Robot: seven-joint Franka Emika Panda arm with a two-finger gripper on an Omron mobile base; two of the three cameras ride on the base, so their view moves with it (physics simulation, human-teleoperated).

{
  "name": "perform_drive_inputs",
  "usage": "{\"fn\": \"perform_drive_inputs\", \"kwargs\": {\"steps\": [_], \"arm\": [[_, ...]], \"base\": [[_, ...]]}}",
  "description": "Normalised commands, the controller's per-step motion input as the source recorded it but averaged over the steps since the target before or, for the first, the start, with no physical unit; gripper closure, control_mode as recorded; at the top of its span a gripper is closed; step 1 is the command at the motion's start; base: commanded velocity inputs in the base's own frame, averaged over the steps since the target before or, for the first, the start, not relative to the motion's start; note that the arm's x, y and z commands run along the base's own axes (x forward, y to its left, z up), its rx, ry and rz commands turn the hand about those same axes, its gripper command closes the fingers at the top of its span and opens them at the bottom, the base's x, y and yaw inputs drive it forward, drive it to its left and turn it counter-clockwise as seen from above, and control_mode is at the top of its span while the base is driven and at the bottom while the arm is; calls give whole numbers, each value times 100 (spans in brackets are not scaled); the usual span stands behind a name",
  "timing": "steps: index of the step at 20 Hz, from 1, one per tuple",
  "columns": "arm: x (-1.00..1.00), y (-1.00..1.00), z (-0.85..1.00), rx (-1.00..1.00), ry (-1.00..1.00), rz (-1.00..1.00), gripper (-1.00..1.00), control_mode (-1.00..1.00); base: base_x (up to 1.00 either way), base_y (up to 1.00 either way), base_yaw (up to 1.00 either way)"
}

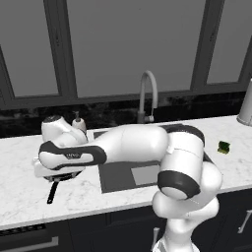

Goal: Pick the pan and sponge and place them into the sink. Then turn on the water.

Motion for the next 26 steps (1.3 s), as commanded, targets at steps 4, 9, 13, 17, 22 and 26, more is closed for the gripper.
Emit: {"fn": "perform_drive_inputs", "kwargs": {"steps": [4, 9, 13, 17, 22, 26], "arm": [[11, 18, -31, 0, 0, -1, -100, -100], [2, 28, -28, 0, 0, 0, -100, -100], [3, 25, -25, 0, 0, 0, -100, -100], [7, 13, -17, 0, 0, 0, -100, -100], [7, 6, -8, 0, 0, 0, -100, -100], [7, 1, -18, 0, 0, 0, -100, -100]], "base": [[0, 0, 0], [0, 0, 0], [0, 0, 0], [0, 0, 0], [0, 0, 0], [0, 0, 0]]}}
